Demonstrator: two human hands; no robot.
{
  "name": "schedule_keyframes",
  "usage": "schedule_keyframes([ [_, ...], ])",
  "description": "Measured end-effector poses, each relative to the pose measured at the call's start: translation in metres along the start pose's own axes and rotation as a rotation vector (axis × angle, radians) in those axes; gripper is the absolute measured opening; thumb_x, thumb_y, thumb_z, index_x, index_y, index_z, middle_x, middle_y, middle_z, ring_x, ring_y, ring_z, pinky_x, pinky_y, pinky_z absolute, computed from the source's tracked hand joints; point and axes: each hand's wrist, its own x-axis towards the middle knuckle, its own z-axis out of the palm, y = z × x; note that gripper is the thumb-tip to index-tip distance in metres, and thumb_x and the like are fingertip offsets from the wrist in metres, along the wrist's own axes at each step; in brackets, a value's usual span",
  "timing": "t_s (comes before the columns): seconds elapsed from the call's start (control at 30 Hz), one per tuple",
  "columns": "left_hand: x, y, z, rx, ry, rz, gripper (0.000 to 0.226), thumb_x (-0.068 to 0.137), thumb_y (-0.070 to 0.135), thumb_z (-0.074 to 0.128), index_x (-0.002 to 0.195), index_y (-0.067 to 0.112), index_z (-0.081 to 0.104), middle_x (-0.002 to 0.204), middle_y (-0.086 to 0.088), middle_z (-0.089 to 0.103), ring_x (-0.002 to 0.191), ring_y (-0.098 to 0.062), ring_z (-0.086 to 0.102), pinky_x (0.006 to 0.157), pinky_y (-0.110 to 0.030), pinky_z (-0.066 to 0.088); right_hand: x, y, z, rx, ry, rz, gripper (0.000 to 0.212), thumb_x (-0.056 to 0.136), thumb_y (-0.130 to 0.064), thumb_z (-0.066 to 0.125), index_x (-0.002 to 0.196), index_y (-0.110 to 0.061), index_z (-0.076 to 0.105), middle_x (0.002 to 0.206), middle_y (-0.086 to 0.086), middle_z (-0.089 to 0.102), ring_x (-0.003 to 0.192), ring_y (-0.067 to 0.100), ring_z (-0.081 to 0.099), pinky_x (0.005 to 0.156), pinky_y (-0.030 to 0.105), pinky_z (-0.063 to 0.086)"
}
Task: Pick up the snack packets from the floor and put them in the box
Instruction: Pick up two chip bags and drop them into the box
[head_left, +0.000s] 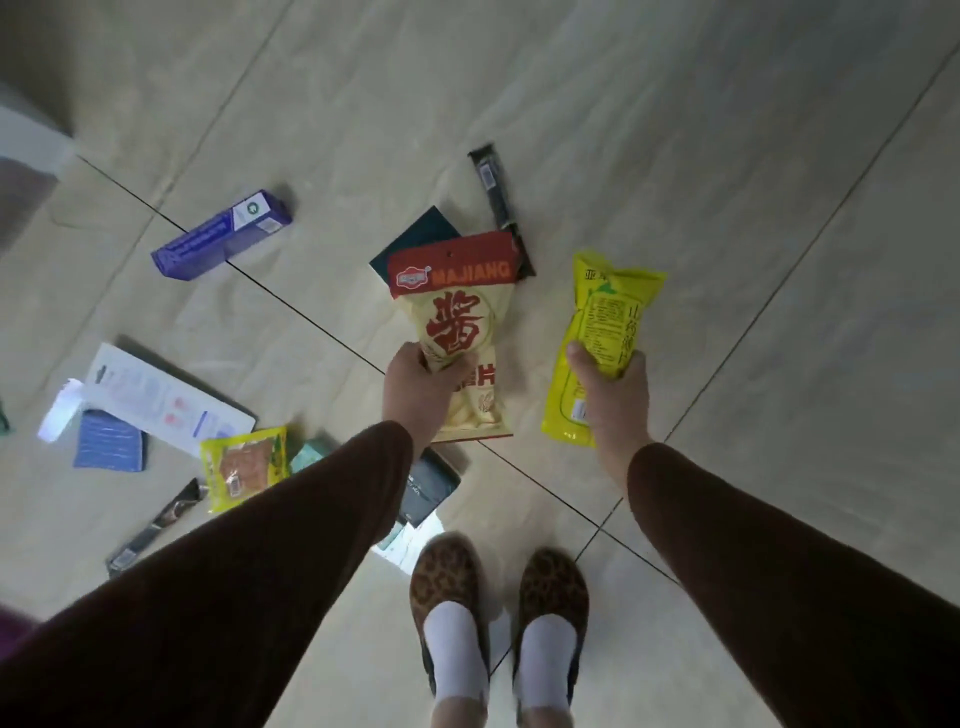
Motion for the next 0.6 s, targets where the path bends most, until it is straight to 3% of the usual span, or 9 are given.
schedule_keyframes([
  [0.07, 0.023, 0.02, -0.025, 0.039, 0.022, 0.081, 0.019, 0.082, 0.033, 0.078, 0.091, 0.023, 0.065, 0.099, -0.001, 0.073, 0.086, -0.017, 0.072, 0.074, -0.032, 0.06, 0.011, -0.031, 0.025, -0.03, -0.041, -0.046, 0.046, 0.086, -0.03, 0.079, 0.116, -0.013, 0.05, 0.094, -0.006, 0.061, 0.086, 0.019, 0.063, 0.073, 0.028, 0.049],
  [0.13, 0.054, 0.039, -0.041, 0.133, 0.059, 0.179, 0.027, 0.082, 0.041, 0.075, 0.096, 0.019, 0.07, 0.11, -0.005, 0.069, 0.09, -0.019, 0.071, 0.07, -0.027, 0.059, 0.028, -0.057, 0.054, -0.085, -0.059, -0.083, 0.05, 0.084, -0.023, 0.078, 0.121, -0.01, 0.047, 0.09, -0.009, 0.057, 0.089, 0.024, 0.062, 0.076, 0.031, 0.048],
  [0.2, 0.087, 0.052, -0.046, 0.247, 0.082, 0.236, 0.047, 0.084, 0.048, 0.071, 0.116, 0.014, 0.071, 0.125, -0.004, 0.063, 0.101, -0.021, 0.067, 0.079, -0.032, 0.059, 0.048, -0.078, 0.085, -0.143, -0.104, -0.113, 0.052, 0.081, -0.02, 0.076, 0.121, -0.009, 0.045, 0.094, -0.003, 0.058, 0.094, 0.027, 0.063, 0.078, 0.034, 0.05],
  [0.3, 0.126, 0.061, -0.04, 0.352, 0.061, 0.269, 0.048, 0.082, 0.044, 0.07, 0.121, 0.016, 0.07, 0.131, -0.003, 0.061, 0.105, -0.024, 0.066, 0.092, -0.042, 0.056, 0.071, -0.099, 0.125, -0.291, -0.14, -0.185, 0.068, 0.068, -0.038, 0.074, 0.123, -0.009, 0.047, 0.117, 0.01, 0.062, 0.111, 0.034, 0.063, 0.095, 0.046, 0.054],
  [0.43, 0.156, 0.051, -0.029, 0.357, -0.038, 0.17, 0.056, 0.071, 0.043, 0.078, 0.118, 0.018, 0.061, 0.116, -0.002, 0.069, 0.102, -0.023, 0.067, 0.087, -0.036, 0.054, 0.103, -0.102, 0.144, -0.501, -0.184, -0.196, 0.08, 0.063, -0.052, 0.076, 0.128, -0.013, 0.052, 0.127, 0.013, 0.059, 0.121, 0.032, 0.058, 0.102, 0.046, 0.05],
  [0.53, 0.161, 0.042, -0.023, 0.382, -0.047, 0.118, 0.088, 0.058, 0.052, 0.085, 0.124, 0.016, 0.038, 0.123, -0.007, 0.063, 0.111, -0.031, 0.061, 0.094, -0.045, 0.052, 0.113, -0.1, 0.143, -0.612, -0.229, -0.218, 0.091, 0.055, -0.06, 0.076, 0.132, -0.02, 0.049, 0.127, 0.013, 0.058, 0.118, 0.035, 0.06, 0.1, 0.048, 0.052],
  [0.6, 0.16, 0.038, -0.021, 0.451, -0.016, 0.111, 0.104, 0.053, 0.057, 0.086, 0.132, 0.016, 0.033, 0.128, -0.008, 0.059, 0.118, -0.034, 0.057, 0.099, -0.049, 0.048, 0.111, -0.099, 0.143, -0.742, -0.258, -0.275, 0.094, 0.066, -0.055, 0.079, 0.145, -0.022, 0.041, 0.134, 0.017, 0.054, 0.124, 0.039, 0.056, 0.107, 0.048, 0.047],
])
